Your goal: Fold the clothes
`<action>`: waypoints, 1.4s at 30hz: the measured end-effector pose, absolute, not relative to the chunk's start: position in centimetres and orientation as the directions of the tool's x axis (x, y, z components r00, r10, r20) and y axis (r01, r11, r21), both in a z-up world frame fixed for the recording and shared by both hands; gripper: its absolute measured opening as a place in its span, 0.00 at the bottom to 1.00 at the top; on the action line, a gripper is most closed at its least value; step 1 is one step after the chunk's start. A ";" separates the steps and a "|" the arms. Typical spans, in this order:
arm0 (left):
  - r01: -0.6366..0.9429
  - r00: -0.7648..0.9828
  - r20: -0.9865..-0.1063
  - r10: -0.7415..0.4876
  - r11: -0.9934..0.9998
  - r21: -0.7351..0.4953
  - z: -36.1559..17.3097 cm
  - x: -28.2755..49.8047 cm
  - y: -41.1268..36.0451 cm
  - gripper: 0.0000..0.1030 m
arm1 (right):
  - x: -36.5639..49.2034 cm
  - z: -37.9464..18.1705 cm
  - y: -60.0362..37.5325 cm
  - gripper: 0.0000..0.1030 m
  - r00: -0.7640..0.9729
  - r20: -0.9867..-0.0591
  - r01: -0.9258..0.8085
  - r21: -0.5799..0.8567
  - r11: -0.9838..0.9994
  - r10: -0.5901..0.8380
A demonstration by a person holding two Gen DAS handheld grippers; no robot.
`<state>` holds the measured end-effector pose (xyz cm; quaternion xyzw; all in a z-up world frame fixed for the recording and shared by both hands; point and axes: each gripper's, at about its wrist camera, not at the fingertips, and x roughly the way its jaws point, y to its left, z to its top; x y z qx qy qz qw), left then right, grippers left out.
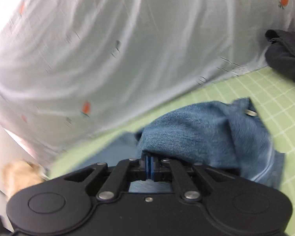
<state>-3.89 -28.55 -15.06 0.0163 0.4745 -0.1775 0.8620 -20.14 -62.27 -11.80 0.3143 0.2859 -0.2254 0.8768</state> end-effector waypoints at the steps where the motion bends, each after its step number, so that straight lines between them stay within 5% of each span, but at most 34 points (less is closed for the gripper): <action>1: 0.323 0.491 -0.822 -0.289 0.937 -0.136 -15.0 -3.9 -28.5 0.99 | -20.1 -13.3 -62.2 0.06 0.692 -0.691 0.610 0.408 0.679 -0.207; 6: 0.319 0.505 -0.818 -0.276 0.940 -0.120 -14.7 -4.0 -28.0 0.99 | -23.8 -13.6 -61.6 0.28 0.746 -0.645 0.609 0.556 0.566 -0.168; 13: 0.337 0.486 -0.825 -0.287 0.933 -0.126 -15.0 -3.9 -28.8 0.99 | -29.9 -9.0 -60.6 0.56 0.675 -0.584 0.727 0.421 0.543 -0.451; 15: 0.364 0.477 -0.826 -0.301 0.923 -0.126 -15.1 -4.2 -29.3 0.99 | -30.0 -9.5 -60.4 0.82 0.604 -0.616 0.777 0.311 0.548 -0.507; 24: 0.500 0.479 -0.792 -0.379 0.859 -0.109 -14.0 -5.7 -32.0 0.99 | -28.1 -16.5 -63.0 0.90 0.590 -0.752 0.772 0.418 0.478 -0.295; 26: 0.514 0.476 -0.790 -0.386 0.851 -0.107 -13.9 -6.0 -32.6 0.99 | -27.5 -17.6 -63.4 0.88 0.575 -0.770 0.774 0.404 0.487 -0.276; 28: 0.526 0.472 -0.789 -0.394 0.844 -0.106 -13.8 -6.2 -33.2 0.99 | -27.3 -17.4 -63.6 0.69 0.579 -0.762 0.762 0.378 0.526 -0.291; 29: 0.532 0.469 -0.788 -0.398 0.840 -0.107 -13.8 -6.4 -33.5 0.99 | -27.3 -17.1 -63.7 0.41 0.578 -0.759 0.754 0.355 0.553 -0.300; 31: 0.546 0.455 -0.789 -0.412 0.829 -0.118 -14.1 -6.9 -34.5 0.97 | -28.1 -15.8 -64.0 0.25 0.604 -0.730 0.720 0.328 0.611 -0.320; 36: 0.615 0.385 -0.793 -0.473 0.772 -0.163 -15.6 -8.6 -39.0 0.85 | -28.3 -12.4 -63.9 0.22 0.563 -0.615 0.661 -0.066 0.748 -0.552; 38: 0.646 0.352 -0.791 -0.501 0.741 -0.182 -16.0 -9.5 -41.3 0.75 | -28.1 -12.5 -65.9 0.23 0.539 -0.624 0.672 -0.086 0.735 -0.566; 42: 0.714 0.302 -0.773 -0.557 0.670 -0.204 -16.2 -11.3 -45.5 0.69 | -27.3 -13.7 -69.3 0.27 0.527 -0.675 0.700 0.000 0.714 -0.517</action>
